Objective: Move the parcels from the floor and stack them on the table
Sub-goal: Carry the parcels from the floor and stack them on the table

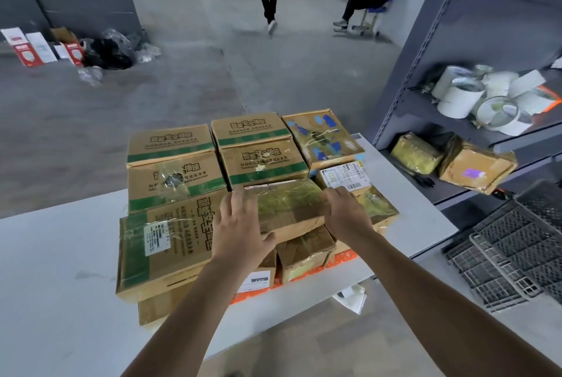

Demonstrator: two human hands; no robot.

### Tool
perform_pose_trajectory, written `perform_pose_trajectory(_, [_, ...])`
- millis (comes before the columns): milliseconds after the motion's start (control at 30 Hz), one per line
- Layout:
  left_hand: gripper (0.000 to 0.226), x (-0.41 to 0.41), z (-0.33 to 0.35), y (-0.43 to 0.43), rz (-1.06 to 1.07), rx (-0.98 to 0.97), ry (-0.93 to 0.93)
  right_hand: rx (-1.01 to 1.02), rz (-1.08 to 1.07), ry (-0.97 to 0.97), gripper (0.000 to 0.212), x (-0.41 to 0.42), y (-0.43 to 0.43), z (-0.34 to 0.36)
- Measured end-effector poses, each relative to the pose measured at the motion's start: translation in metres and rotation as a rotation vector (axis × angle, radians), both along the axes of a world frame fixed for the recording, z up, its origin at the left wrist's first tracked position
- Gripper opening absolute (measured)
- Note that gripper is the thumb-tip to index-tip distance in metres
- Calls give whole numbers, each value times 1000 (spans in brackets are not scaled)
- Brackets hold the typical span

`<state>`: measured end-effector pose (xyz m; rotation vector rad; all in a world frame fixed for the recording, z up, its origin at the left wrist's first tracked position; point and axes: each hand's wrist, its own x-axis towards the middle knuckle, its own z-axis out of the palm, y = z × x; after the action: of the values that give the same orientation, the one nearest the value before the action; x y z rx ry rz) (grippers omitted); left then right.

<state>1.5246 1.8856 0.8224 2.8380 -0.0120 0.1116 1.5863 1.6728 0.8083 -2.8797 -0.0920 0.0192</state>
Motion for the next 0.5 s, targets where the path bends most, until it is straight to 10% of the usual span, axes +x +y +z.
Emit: perform_pose_trajectory(500, [66, 63, 0, -97, -241, -36, 22, -49, -79, 47, 38, 50, -53, 0])
